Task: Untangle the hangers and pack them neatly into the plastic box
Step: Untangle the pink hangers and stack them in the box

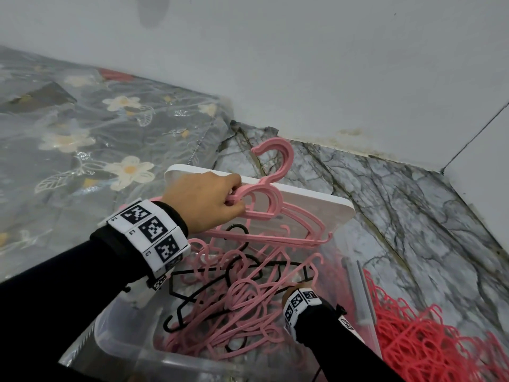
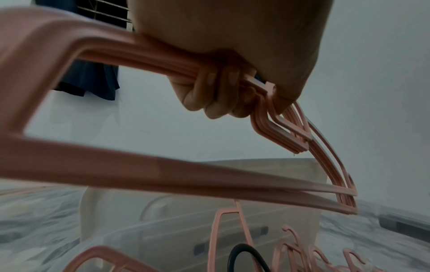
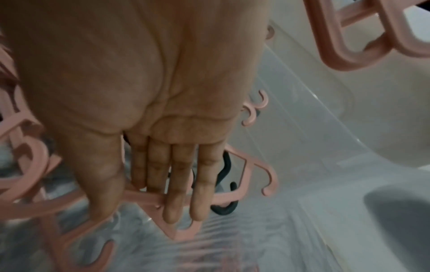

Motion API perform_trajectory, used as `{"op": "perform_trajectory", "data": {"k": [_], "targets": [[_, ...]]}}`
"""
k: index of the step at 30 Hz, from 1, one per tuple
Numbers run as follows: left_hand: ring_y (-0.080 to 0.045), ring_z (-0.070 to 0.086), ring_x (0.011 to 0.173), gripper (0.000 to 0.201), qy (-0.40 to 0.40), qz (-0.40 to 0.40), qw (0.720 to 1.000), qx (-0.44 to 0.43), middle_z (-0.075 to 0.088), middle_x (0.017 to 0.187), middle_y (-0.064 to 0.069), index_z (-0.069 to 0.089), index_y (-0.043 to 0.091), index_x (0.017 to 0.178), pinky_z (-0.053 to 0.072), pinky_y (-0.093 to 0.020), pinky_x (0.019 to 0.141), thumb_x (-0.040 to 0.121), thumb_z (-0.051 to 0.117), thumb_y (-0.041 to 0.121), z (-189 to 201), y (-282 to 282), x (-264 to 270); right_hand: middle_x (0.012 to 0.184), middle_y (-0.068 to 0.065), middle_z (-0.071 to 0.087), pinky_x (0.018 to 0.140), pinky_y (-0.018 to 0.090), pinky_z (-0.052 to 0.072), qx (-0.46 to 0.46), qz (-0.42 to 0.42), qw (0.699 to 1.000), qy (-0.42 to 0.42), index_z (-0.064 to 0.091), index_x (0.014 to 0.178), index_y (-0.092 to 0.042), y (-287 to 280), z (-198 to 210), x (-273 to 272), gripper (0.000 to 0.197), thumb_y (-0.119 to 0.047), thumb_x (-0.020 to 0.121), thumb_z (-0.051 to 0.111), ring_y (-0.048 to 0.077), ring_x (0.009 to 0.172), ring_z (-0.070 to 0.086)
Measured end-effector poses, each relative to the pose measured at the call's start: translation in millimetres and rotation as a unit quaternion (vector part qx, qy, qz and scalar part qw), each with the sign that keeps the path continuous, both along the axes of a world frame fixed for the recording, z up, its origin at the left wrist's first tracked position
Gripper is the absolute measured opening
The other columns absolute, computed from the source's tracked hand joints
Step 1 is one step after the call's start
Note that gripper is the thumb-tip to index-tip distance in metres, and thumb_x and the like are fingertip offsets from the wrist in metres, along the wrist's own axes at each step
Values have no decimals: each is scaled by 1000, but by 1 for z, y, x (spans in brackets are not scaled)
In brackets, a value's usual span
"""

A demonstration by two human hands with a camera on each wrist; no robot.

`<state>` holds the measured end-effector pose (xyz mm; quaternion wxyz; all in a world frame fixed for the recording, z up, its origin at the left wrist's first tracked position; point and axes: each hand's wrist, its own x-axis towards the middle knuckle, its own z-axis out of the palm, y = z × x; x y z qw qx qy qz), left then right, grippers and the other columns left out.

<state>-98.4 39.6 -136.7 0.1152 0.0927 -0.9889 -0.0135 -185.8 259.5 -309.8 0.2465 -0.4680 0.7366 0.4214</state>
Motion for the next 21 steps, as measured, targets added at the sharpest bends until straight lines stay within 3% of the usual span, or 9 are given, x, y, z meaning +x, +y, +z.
{"op": "perform_trajectory", "data": {"k": [5,10,14,18,21], "targets": [[-16,47,63,26,2,-6,1000,2,52,66,9,40,31,86,45,-33,65,86,42,56,-1,-1,0,136,18,50,101,50,41,-22,-30,999,-13,50,130,-1,2,9,2,43,-22,93,52,35,125,48],[-15,43,60,24,11,-5,1000,0,47,63,10,39,30,84,35,-30,58,86,44,54,0,0,-1,133,14,54,101,43,40,-68,-43,996,-28,56,126,-4,7,10,-3,37,-21,93,50,31,123,50],[-17,45,62,24,6,7,1000,0,46,63,9,39,31,84,43,-33,64,84,42,55,1,-1,1,137,18,50,106,46,35,-67,-53,996,-37,51,131,-2,3,16,-11,40,-19,95,49,34,127,46],[-19,47,64,29,2,13,1000,9,51,69,8,46,27,90,47,-36,69,85,41,55,2,-3,0,134,19,52,96,44,43,-111,-44,992,-44,50,132,-2,-7,42,-12,36,-10,98,39,37,122,50],[-19,51,65,30,7,16,1000,6,56,72,7,42,29,88,50,-38,70,86,37,58,3,-3,0,122,22,59,89,44,47,-160,-5,985,-58,57,123,-1,-11,75,-10,33,-2,93,45,38,112,57]]}}
